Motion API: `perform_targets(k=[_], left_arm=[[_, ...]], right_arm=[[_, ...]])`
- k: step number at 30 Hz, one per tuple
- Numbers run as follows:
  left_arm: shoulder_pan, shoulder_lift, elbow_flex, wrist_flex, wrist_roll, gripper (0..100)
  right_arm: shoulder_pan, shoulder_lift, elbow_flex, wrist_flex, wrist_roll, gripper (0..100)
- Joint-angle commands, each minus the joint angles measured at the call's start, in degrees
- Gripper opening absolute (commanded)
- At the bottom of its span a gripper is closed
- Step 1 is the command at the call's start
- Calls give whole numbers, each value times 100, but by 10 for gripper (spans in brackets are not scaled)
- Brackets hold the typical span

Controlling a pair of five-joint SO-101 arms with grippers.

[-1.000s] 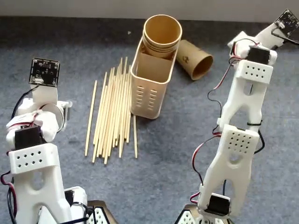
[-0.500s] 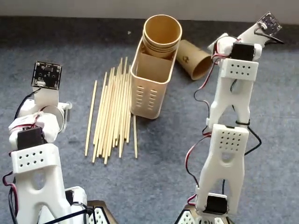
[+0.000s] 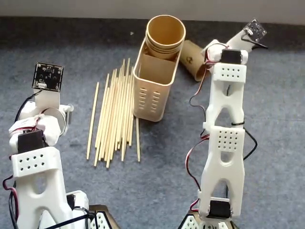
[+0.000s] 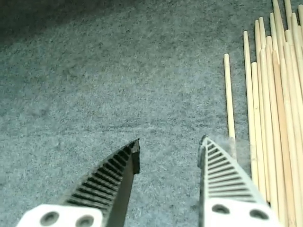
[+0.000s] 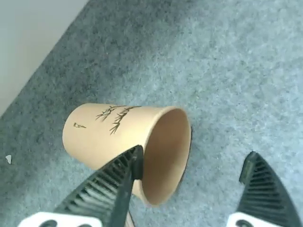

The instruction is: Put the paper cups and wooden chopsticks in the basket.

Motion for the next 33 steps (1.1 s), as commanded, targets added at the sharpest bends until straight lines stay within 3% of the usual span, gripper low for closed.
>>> perform_targets(k=[1, 11, 16, 22, 30, 33], left_arm=[[-48, -75, -13, -79, -62, 224], [-40, -75, 347, -114, -70, 224], [-40, -75, 356, -88, -70, 224], [-40, -75, 356, -79, -70, 224], [-40, -75, 479, -114, -62, 224], [-31, -75, 629, -123, -70, 224]], right_arm=[[-180, -57, -22, -207, 70, 329], [-321, -4, 40, -954, 70, 328], [-312, -4, 40, -875, 70, 328], [-444, -22, 22, -4, 62, 328], [-523, -22, 31, -163, 79, 328], [-470, -13, 40, -277, 431, 328]])
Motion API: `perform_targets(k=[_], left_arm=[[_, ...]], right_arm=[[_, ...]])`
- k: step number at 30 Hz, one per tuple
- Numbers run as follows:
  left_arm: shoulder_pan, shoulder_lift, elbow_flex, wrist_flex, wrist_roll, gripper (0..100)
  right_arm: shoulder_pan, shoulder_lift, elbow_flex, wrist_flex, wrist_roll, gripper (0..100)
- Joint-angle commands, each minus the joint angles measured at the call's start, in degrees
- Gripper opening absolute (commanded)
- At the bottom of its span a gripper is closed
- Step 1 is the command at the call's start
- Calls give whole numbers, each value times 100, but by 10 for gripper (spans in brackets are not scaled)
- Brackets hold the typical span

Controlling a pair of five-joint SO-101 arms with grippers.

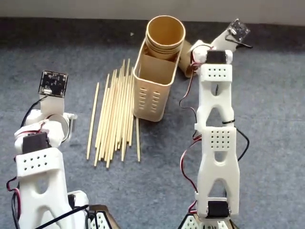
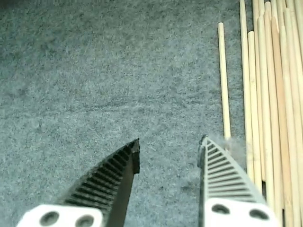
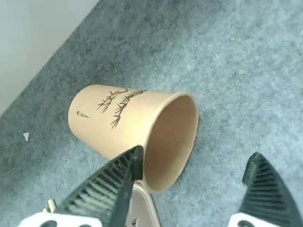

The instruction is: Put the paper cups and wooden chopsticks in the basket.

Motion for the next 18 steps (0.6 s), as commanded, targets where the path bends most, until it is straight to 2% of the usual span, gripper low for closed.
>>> perform_targets(k=[1, 6, 10, 12, 18], left_arm=[[-31, -75, 57, -123, -62, 224], [-31, -75, 145, -387, -62, 224], [-48, -75, 119, -404, -62, 224], [-48, -75, 110, -413, -62, 224], [-13, -75, 13, -404, -62, 224]], right_arm=[[22, -75, -22, -48, 527, 328], [110, -75, -22, 760, 1134, 327], [585, -75, -31, 2176, 1468, 327], [989, -75, -4, 2589, 1705, 327], [2932, -145, 488, 2554, 1767, 310]])
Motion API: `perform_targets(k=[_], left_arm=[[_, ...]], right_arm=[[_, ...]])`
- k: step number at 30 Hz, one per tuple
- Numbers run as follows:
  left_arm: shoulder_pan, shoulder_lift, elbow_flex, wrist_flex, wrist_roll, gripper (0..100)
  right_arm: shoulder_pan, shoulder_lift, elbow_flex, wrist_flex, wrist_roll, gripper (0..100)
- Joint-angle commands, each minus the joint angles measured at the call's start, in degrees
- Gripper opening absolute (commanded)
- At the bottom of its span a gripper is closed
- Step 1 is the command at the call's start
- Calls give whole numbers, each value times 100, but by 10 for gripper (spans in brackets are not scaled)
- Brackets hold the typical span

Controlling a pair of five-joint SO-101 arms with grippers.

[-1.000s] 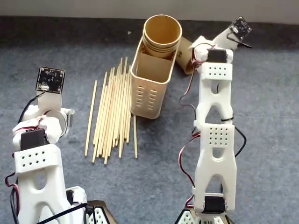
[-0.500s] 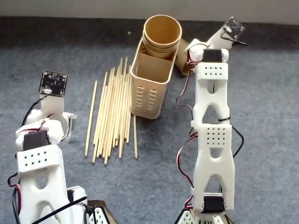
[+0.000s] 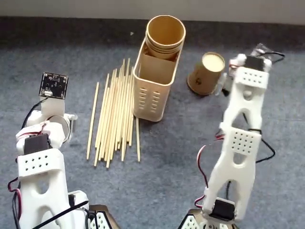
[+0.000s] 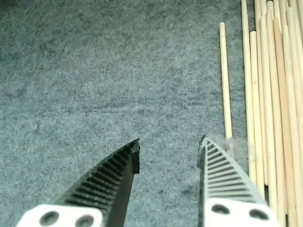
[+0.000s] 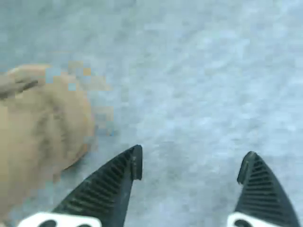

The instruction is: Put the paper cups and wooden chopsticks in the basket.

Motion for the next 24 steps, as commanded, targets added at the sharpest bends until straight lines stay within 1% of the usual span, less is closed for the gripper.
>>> perform_targets(k=[1, 2, 4, 5, 7, 9, 14, 16, 20, 24], left_arm=[[-4, -75, -198, -97, -44, 224], [-4, -75, -224, -97, -35, 224], [-4, -75, -233, -105, -35, 224], [-4, -75, -259, -105, -26, 224], [4, -75, -277, -105, -26, 224], [4, -75, -286, -105, -26, 223], [-4, -75, -286, -79, -26, 222], [-22, -75, -286, -79, -26, 222], [-31, -75, -286, -79, -26, 221], [-31, -75, -259, -79, -26, 221]], right_arm=[[1218, -224, 22, 119, 70, 310], [1455, -224, 22, 119, 123, 310], [1824, -233, 22, 119, 501, 310], [1903, -259, 13, 119, 668, 310], [1789, -462, 40, 119, 747, 310], [1349, -769, 40, 119, 747, 310], [-154, -1947, 40, 110, 782, 310], [-637, -2352, 66, 101, 791, 310], [-1235, -2659, 75, 84, 800, 310], [-1490, -2659, 40, 75, 800, 310]])
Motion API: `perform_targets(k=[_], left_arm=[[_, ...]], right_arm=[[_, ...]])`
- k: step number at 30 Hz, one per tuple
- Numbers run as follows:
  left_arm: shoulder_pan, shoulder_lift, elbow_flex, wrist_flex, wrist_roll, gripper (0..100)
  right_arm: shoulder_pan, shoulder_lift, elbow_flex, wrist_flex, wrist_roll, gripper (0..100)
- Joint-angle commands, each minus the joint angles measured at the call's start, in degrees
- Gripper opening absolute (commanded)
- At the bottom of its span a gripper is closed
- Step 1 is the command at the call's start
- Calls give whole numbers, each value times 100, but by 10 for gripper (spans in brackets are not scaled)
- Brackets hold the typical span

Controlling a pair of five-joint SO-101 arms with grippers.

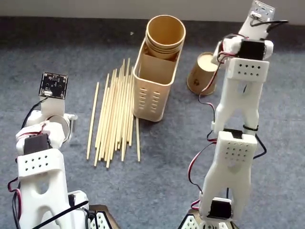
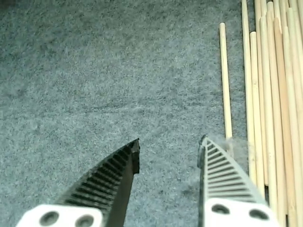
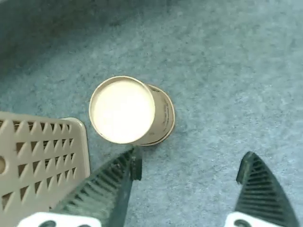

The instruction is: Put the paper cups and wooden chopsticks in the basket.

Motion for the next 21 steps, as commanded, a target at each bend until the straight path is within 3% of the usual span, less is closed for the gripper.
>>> perform_targets(k=[1, 7, 14, 21], left_arm=[[-31, -75, -259, -79, -26, 221], [-31, -75, -259, -79, -35, 221], [-40, -75, -251, -79, -53, 221], [-48, -75, -295, -79, -62, 221]], right_arm=[[-171, -400, -66, 31, 70, 310], [-180, -198, -13, -488, 62, 310], [-66, 1130, -57, -971, 62, 310], [541, 1508, -576, 48, 97, 310]])
